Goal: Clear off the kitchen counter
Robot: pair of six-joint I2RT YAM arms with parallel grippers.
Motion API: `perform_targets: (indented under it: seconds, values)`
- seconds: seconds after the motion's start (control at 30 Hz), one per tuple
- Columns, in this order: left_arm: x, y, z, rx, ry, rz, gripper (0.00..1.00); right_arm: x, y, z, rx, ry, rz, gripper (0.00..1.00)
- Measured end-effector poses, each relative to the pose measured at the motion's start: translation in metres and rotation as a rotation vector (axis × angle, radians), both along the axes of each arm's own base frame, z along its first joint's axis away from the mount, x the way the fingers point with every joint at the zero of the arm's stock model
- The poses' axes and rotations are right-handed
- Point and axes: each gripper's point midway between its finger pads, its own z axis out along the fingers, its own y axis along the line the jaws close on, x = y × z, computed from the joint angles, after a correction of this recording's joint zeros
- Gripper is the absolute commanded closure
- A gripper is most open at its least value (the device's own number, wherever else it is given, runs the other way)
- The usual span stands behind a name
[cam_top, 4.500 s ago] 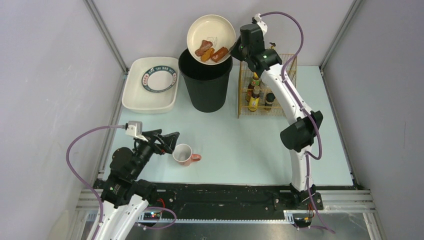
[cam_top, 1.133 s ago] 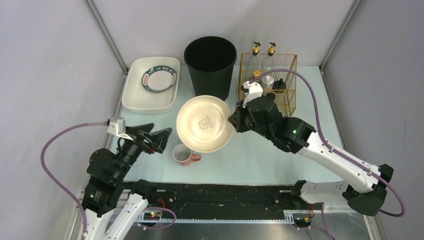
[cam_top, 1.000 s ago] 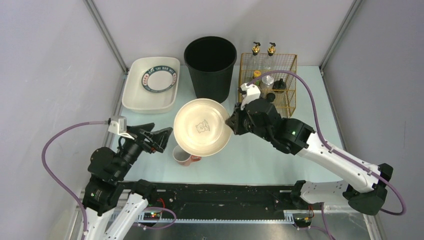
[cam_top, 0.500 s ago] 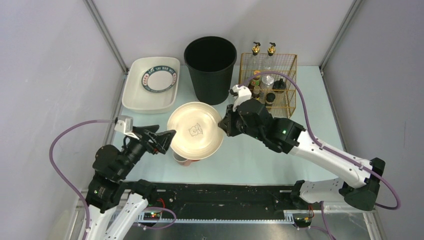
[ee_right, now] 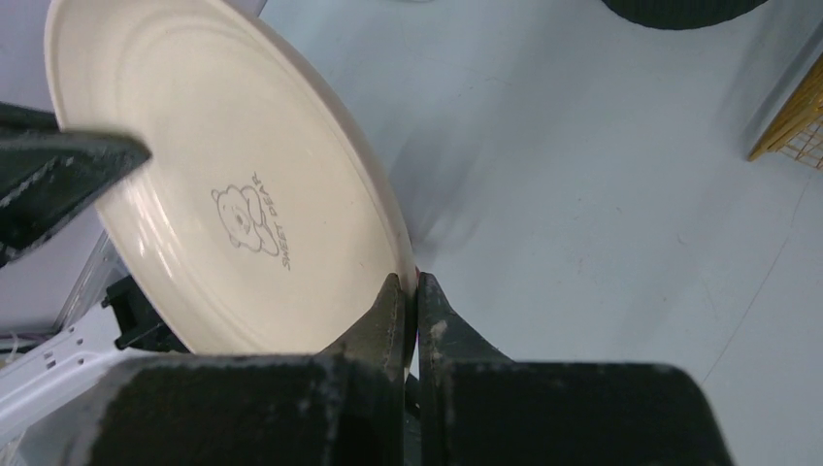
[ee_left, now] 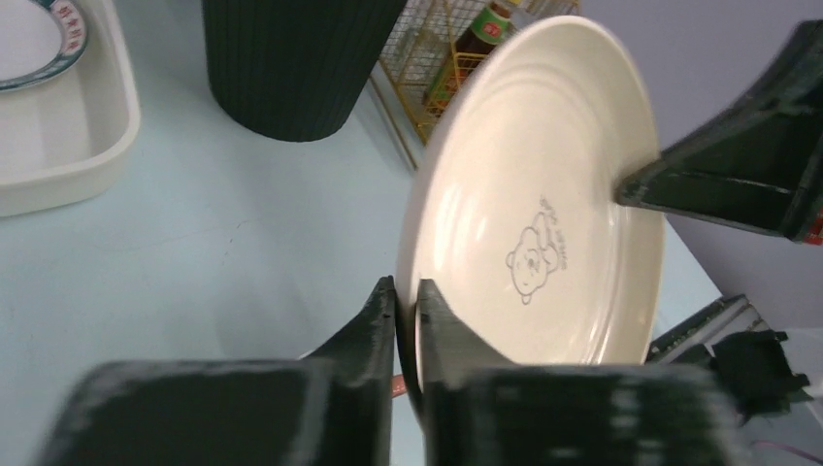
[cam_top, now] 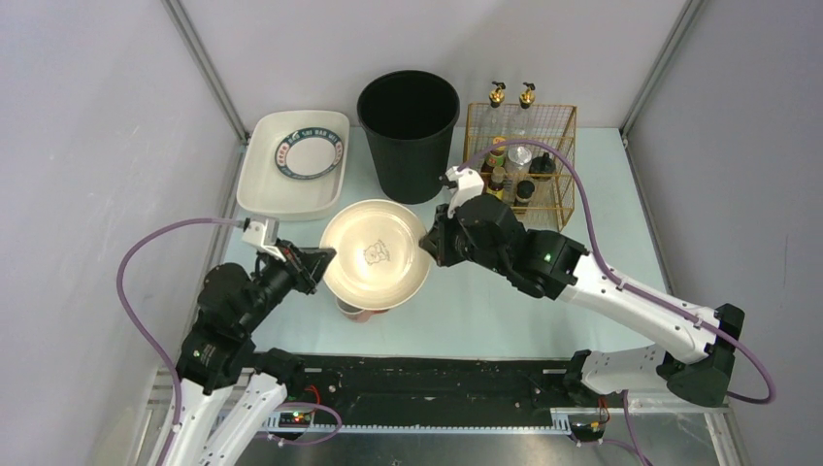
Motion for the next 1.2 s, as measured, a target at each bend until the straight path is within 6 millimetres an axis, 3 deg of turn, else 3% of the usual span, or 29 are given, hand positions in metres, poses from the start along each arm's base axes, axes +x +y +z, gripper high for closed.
perform_targets:
  seconds: [0.13, 0.2, 0.33, 0.47, 0.67, 0.9, 1.03, 1.2]
  values:
    - [0.005, 0.001, -0.005, 0.009, 0.02, 0.016, 1.0, -0.002, 0.002, 0.001, 0.0, -0.004, 0.003, 0.99]
    - [0.006, 0.001, -0.006, 0.009, 0.025, 0.017, 1.0, -0.001, 0.002, 0.0, -0.003, -0.003, 0.001, 0.81]
    - [0.008, 0.001, -0.01, 0.02, 0.042, 0.022, 1.0, -0.001, 0.003, -0.001, 0.001, 0.005, -0.002, 0.56]
    - [0.011, 0.004, -0.019, 0.036, 0.077, 0.043, 1.0, 0.004, 0.0, -0.001, -0.001, 0.005, -0.03, 0.47]
    - [0.022, 0.014, -0.027, 0.058, 0.108, 0.12, 1.0, 0.014, -0.017, -0.013, -0.044, 0.015, -0.088, 0.44]
    - [0.046, 0.029, -0.034, 0.098, 0.174, 0.232, 1.0, 0.014, -0.074, -0.046, -0.104, 0.052, -0.191, 0.43]
    - [0.064, 0.055, -0.039, 0.08, 0.222, 0.347, 1.0, 0.011, -0.099, -0.049, -0.087, 0.057, -0.239, 0.43]
    - [0.09, 0.093, -0.048, 0.011, 0.301, 0.483, 1.0, 0.007, -0.111, -0.049, -0.079, 0.056, -0.257, 0.43]
